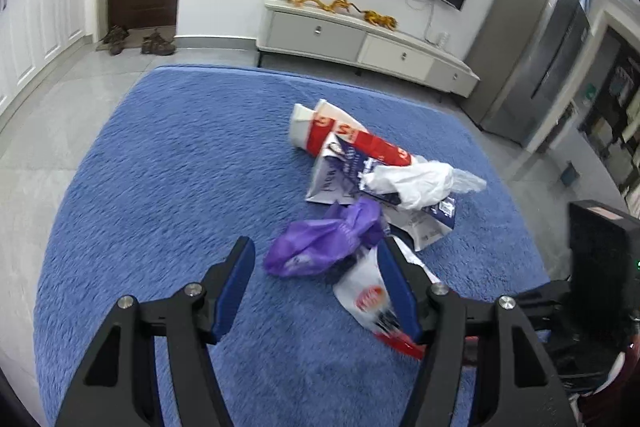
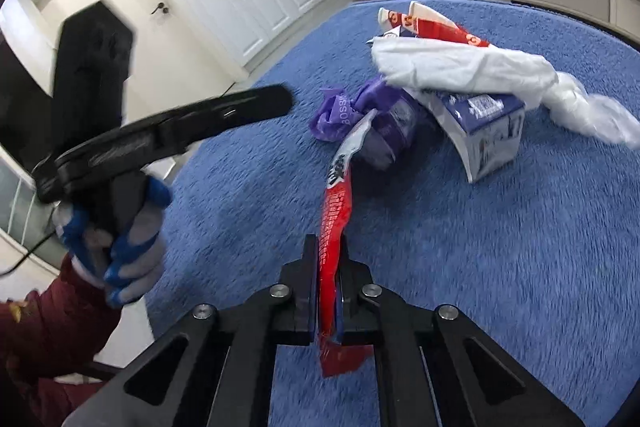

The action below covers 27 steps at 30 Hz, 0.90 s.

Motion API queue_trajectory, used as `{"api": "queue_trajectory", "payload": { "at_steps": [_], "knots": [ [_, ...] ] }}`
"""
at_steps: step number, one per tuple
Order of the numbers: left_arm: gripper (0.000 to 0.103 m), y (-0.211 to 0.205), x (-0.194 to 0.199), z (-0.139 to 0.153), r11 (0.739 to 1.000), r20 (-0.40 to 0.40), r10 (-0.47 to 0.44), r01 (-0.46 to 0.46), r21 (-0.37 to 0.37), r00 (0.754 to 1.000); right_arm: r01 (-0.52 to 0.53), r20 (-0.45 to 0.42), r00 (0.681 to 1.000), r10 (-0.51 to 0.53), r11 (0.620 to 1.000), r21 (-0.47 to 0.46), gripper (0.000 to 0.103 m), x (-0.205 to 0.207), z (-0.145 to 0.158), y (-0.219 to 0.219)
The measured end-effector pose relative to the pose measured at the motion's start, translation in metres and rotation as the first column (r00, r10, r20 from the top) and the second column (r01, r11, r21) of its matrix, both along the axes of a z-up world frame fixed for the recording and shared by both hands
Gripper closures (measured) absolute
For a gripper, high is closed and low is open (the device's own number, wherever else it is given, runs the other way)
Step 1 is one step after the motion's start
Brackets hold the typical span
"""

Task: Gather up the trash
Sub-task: 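Grasp the purple bag with the left tool while the right grasps a red strip wrapper, then move both items over the trash bin and open both tools to drop them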

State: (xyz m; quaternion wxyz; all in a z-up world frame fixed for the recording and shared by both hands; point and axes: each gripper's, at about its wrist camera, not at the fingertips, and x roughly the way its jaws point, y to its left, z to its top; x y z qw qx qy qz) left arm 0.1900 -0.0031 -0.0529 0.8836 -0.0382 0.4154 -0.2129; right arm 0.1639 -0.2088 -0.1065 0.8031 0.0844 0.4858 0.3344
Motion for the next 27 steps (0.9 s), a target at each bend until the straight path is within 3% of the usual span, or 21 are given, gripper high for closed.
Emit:
{"api": "queue_trajectory", "payload": {
  "at_steps": [5, 10, 13, 15, 17, 23, 27],
  "knots": [
    [0.041, -0.033, 0.013, -0.013, 0.996, -0.006, -0.075, 0.075, 0.050, 0.997, 0.030, 0.001, 1.000, -0.030, 0.999, 0.034, 0.098, -0.031, 0.009, -0.037],
    [0.042, -0.062, 0.031, -0.034, 0.992, -0.062, -0.088, 0.093, 0.091, 0.994, 0.138, 0.016, 0.990, -0.139, 0.989, 0.059, 0.098, -0.063, 0.021, -0.085],
    [0.051, -0.074, 0.032, -0.042, 0.991, -0.083, -0.082, 0.090, 0.101, 0.993, 0.215, 0.029, 0.976, -0.217, 0.975, 0.065, 0.098, -0.080, 0.028, -0.114],
    [0.065, -0.076, 0.029, -0.042, 0.991, -0.076, -0.069, 0.077, 0.105, 0.995, 0.262, 0.029, 0.964, -0.265, 0.962, 0.077, 0.098, -0.091, 0.029, -0.134],
    [0.069, -0.076, 0.023, -0.040, 0.994, -0.088, -0.063, 0.071, 0.084, 0.994, 0.303, 0.029, 0.952, -0.306, 0.949, 0.084, 0.098, -0.096, 0.029, -0.154],
    [0.070, -0.075, -0.018, -0.024, 0.993, -0.079, -0.075, 0.082, 0.083, 0.994, 0.406, 0.037, 0.910, -0.412, 0.906, 0.118, 0.099, -0.109, 0.028, -0.198],
    [0.070, -0.098, -0.048, -0.001, 0.989, -0.066, -0.140, 0.143, 0.043, 0.988, 0.487, 0.044, 0.866, -0.499, 0.860, 0.153, 0.099, -0.123, 0.022, -0.236]
  ]
}}
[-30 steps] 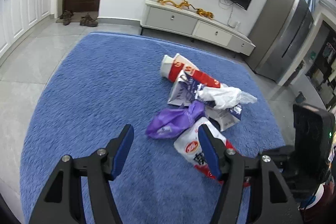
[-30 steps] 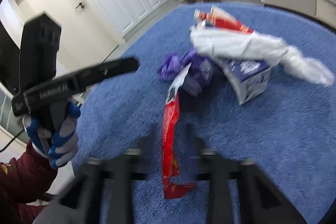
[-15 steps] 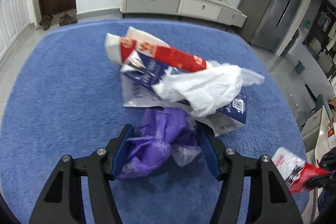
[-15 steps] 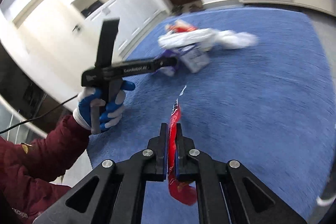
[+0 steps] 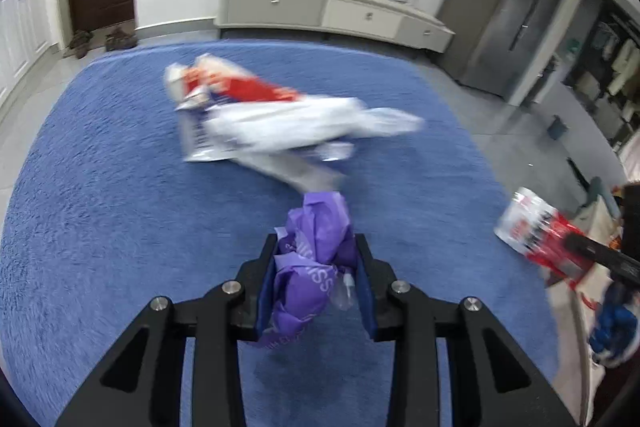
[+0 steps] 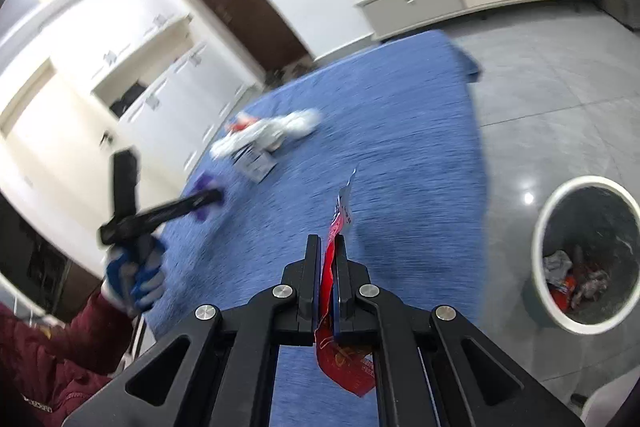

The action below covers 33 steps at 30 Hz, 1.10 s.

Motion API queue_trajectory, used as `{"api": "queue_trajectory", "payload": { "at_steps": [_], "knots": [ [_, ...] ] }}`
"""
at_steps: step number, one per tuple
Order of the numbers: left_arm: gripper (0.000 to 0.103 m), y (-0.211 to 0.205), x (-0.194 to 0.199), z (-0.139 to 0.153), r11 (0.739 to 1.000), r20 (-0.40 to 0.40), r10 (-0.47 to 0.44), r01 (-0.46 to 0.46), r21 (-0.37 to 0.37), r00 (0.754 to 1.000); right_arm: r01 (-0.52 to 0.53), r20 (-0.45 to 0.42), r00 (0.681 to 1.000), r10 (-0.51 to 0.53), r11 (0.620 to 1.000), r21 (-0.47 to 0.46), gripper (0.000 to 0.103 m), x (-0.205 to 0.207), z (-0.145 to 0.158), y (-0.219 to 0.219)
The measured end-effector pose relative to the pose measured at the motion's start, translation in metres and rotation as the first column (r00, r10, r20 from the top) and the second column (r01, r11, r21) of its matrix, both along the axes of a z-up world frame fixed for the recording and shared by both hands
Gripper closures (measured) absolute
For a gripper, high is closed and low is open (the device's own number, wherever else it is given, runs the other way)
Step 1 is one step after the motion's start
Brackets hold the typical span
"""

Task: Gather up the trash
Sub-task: 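Move both items over the trash bin and open both tools to drop them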

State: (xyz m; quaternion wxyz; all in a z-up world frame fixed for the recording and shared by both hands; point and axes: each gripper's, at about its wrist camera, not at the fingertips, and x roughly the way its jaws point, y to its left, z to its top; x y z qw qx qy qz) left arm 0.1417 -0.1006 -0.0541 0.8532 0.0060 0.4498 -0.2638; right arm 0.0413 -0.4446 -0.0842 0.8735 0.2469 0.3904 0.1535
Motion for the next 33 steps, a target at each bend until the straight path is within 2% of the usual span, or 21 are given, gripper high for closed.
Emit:
{"api": "queue_trajectory", "payload": {
  "at_steps": [5, 9, 14, 18, 21, 23, 25, 27, 33],
  "knots": [
    [0.070, -0.074, -0.017, 0.027, 0.987, 0.003, -0.143, 0.143, -0.068, 0.990, 0.143, 0.019, 0.989, -0.143, 0.990, 0.013, 0.099, -0.019, -0.007, -0.053],
    [0.070, -0.163, -0.021, 0.036, 0.958, -0.003, -0.274, 0.272, -0.091, 0.962, 0.275, 0.003, 0.962, -0.275, 0.961, -0.023, 0.099, -0.032, -0.019, -0.101],
    [0.070, -0.278, -0.019, 0.024, 0.916, -0.064, -0.391, 0.381, -0.122, 0.918, 0.388, -0.039, 0.919, -0.392, 0.918, -0.080, 0.099, -0.034, -0.041, -0.156],
    [0.067, -0.347, -0.009, 0.006, 0.902, -0.110, -0.425, 0.411, -0.128, 0.898, 0.454, -0.078, 0.883, -0.463, 0.885, -0.108, 0.096, -0.029, -0.061, -0.192],
    [0.058, -0.389, -0.004, -0.009, 0.897, -0.136, -0.439, 0.426, -0.117, 0.888, 0.484, -0.103, 0.863, -0.494, 0.868, -0.111, 0.095, -0.021, -0.078, -0.213],
    [0.054, -0.411, 0.001, -0.020, 0.896, -0.147, -0.443, 0.432, -0.100, 0.885, 0.494, -0.119, 0.854, -0.507, 0.861, -0.124, 0.090, -0.016, -0.087, -0.224],
    [0.053, -0.428, 0.005, -0.031, 0.898, -0.170, -0.439, 0.429, -0.096, 0.882, 0.506, -0.137, 0.843, -0.520, 0.853, -0.128, 0.069, -0.011, -0.098, -0.234],
    [0.050, -0.438, 0.009, -0.041, 0.901, -0.194, -0.434, 0.424, -0.095, 0.880, 0.511, -0.148, 0.837, -0.526, 0.850, -0.133, 0.060, -0.007, -0.106, -0.238],
    [0.048, -0.444, 0.011, -0.049, 0.910, -0.194, -0.415, 0.406, -0.088, 0.889, 0.514, -0.160, 0.833, -0.529, 0.848, -0.129, 0.059, -0.010, -0.115, -0.244]
  ]
}}
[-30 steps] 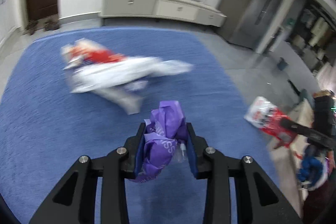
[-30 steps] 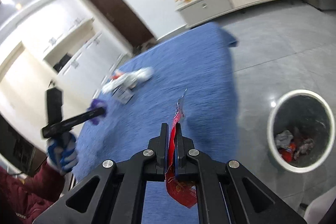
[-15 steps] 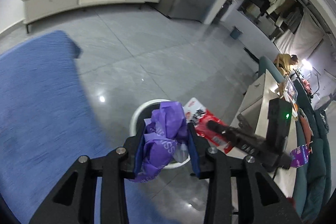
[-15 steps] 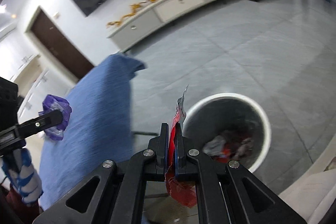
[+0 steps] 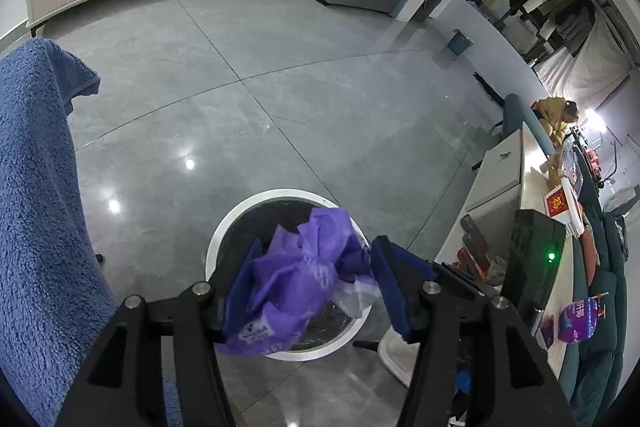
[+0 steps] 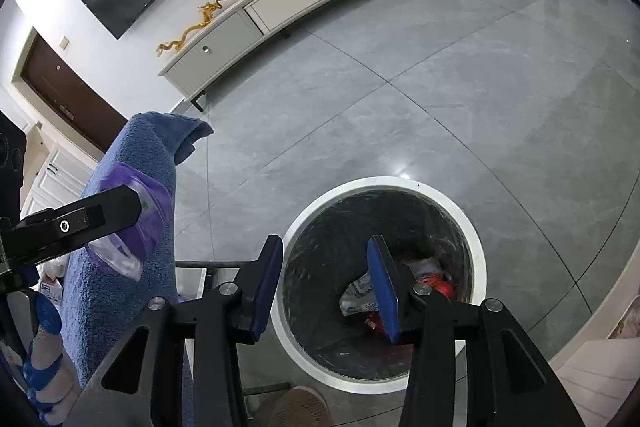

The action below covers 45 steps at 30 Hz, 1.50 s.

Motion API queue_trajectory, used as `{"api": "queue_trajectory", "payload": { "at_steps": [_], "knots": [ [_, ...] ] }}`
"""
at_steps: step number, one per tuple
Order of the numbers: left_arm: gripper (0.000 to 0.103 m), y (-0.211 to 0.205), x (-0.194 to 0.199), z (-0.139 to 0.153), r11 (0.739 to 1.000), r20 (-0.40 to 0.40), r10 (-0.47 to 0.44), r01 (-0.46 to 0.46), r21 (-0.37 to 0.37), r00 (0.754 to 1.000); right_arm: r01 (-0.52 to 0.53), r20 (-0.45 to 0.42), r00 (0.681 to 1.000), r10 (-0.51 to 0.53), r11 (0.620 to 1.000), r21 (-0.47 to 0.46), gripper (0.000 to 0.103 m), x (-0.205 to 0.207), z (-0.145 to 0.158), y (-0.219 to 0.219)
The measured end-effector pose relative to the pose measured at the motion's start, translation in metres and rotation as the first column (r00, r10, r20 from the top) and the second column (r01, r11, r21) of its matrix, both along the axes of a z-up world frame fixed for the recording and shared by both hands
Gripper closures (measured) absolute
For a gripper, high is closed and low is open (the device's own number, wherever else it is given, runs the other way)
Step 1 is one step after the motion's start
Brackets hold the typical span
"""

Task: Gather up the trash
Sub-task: 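Move both items over the trash bin and open both tools to drop them, then grasp the white plastic bag with the right tool while the left grips the red-white carton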

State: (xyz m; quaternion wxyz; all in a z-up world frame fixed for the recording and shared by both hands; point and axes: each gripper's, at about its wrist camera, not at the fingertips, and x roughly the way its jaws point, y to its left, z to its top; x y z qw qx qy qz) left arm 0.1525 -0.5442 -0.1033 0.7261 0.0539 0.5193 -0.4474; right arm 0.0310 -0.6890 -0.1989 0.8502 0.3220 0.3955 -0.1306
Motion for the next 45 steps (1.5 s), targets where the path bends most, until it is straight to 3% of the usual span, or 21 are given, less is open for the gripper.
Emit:
{"api": "queue_trajectory", "payload": {
  "at_steps": [6, 16, 22, 28, 29, 33, 39, 41, 45],
  "knots": [
    [0.048, 0.014, -0.003, 0.014, 0.999, 0.021, 0.024, -0.023, -0.027, 0.999, 0.012, 0.023, 1.000, -0.011, 1.000, -0.027, 0.058, -0.008, 0.018, 0.006],
    [0.048, 0.059, -0.020, 0.066, 0.990, 0.086, 0.054, -0.043, -0.132, 0.995, 0.005, 0.085, 0.996, 0.006, 0.992, -0.129, 0.056, -0.040, 0.081, 0.039],
    [0.048, 0.120, -0.034, 0.106, 0.984, 0.180, 0.106, -0.077, -0.162, 0.978, -0.036, 0.164, 0.984, 0.068, 0.981, -0.189, 0.056, -0.051, 0.132, 0.072],
    [0.043, 0.209, -0.036, 0.129, 0.974, 0.238, 0.198, -0.163, -0.160, 0.951, -0.150, 0.222, 0.953, 0.209, 0.955, -0.257, 0.054, -0.041, 0.178, 0.135],
    [0.038, 0.227, -0.034, 0.129, 0.969, 0.244, 0.225, -0.190, -0.159, 0.943, -0.170, 0.223, 0.947, 0.231, 0.950, -0.264, 0.053, -0.038, 0.181, 0.145],
    [0.037, 0.303, -0.018, 0.122, 0.937, 0.231, 0.343, -0.317, -0.145, 0.910, -0.269, 0.212, 0.918, 0.336, 0.918, -0.291, 0.053, -0.014, 0.191, 0.190],
    [0.037, 0.409, 0.018, 0.101, 0.859, 0.186, 0.512, -0.498, -0.118, 0.839, -0.410, 0.184, 0.861, 0.474, 0.860, -0.303, 0.053, 0.036, 0.190, 0.255],
    [0.037, 0.438, 0.033, 0.094, 0.827, 0.171, 0.562, -0.551, -0.112, 0.809, -0.449, 0.170, 0.842, 0.511, 0.841, -0.303, 0.053, 0.055, 0.187, 0.274],
    [0.037, 0.469, 0.054, 0.083, 0.786, 0.134, 0.618, -0.609, -0.106, 0.774, -0.532, 0.130, 0.797, 0.589, 0.789, -0.307, 0.053, 0.098, 0.176, 0.314]
  ]
}}
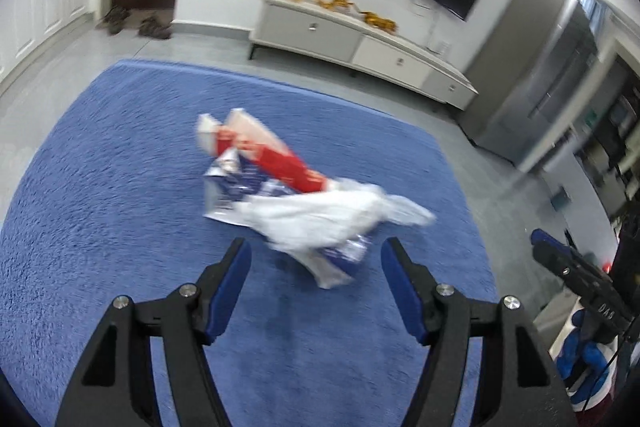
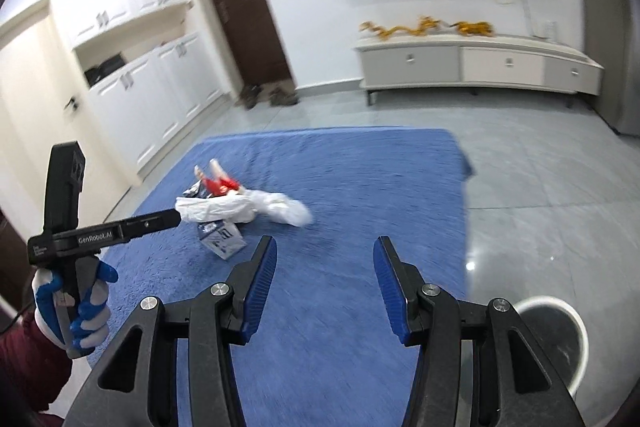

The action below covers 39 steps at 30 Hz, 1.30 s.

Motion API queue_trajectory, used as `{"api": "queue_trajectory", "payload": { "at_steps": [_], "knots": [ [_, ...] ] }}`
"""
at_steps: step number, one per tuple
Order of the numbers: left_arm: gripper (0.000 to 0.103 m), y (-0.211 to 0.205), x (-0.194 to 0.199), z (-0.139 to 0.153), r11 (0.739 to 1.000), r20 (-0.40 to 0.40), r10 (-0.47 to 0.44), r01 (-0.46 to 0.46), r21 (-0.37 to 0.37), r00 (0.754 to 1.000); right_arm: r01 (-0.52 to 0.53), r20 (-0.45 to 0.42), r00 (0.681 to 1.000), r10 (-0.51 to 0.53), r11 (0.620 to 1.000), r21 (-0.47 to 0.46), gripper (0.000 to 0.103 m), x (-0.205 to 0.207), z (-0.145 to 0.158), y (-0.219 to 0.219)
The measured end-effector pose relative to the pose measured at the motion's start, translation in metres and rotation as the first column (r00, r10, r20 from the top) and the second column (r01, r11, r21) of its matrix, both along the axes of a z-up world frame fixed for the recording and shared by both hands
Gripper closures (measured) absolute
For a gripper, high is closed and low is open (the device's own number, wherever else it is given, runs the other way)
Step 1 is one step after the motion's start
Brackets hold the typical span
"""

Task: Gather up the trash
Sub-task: 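Grasp the white plastic bag with the right tool while the left grips the red-white carton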

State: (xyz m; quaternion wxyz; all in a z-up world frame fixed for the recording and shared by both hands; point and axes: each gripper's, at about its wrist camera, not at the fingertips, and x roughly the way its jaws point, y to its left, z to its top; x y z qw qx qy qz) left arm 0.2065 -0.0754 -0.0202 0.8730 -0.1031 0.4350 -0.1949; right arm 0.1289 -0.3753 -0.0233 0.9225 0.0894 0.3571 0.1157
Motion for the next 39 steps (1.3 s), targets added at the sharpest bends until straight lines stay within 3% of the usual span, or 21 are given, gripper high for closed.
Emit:
{"api": "queue_trajectory", "payload": {
  "at_steps": [7, 15, 18, 20, 21, 27, 31, 39],
  "knots": [
    [0.037, 0.012, 0.021, -0.025, 0.999, -0.051, 0.026, -0.027, -0.019, 0.998, -0.135, -0.075, 0.989, 0.128, 0.985, -0.103, 0.045, 0.074, -0.035, 0.056],
    [0.040, 0.007, 0.049, -0.034, 0.998, -0.081, 0.017, -0.022, -0.059, 0.997, -0.243, -0.152, 0.964, 0.218, 0.954, -0.177, 0.043, 0.127, -0.066, 0.082],
    [0.056, 0.004, 0.052, -0.035, 0.999, -0.087, 0.020, -0.024, -0.045, 0.996, -0.255, -0.176, 0.959, 0.224, 0.950, -0.179, 0.044, 0.140, -0.077, 0.087],
    [0.059, 0.005, 0.052, -0.035, 0.998, -0.092, 0.026, -0.031, -0.054, 0.995, -0.280, -0.187, 0.950, 0.251, 0.948, -0.149, 0.056, 0.145, -0.082, 0.092],
    [0.072, 0.005, 0.052, -0.034, 0.998, -0.092, 0.035, -0.040, -0.054, 0.995, -0.289, -0.189, 0.947, 0.261, 0.947, -0.141, 0.073, 0.145, -0.084, 0.095],
    [0.093, 0.027, 0.045, -0.033, 0.996, -0.098, 0.068, -0.073, -0.047, 0.993, -0.347, -0.181, 0.926, 0.332, 0.936, -0.060, 0.075, 0.126, -0.085, 0.106],
    [0.097, 0.048, 0.025, -0.030, 0.996, -0.085, 0.081, -0.084, -0.029, 0.993, -0.376, -0.164, 0.912, 0.375, 0.926, 0.025, 0.075, 0.103, -0.081, 0.111],
    [0.100, 0.084, -0.029, -0.010, 0.994, -0.035, 0.106, -0.107, -0.023, 0.994, -0.436, -0.125, 0.888, 0.443, 0.896, 0.078, 0.075, 0.045, -0.065, 0.127]
  ]
}}
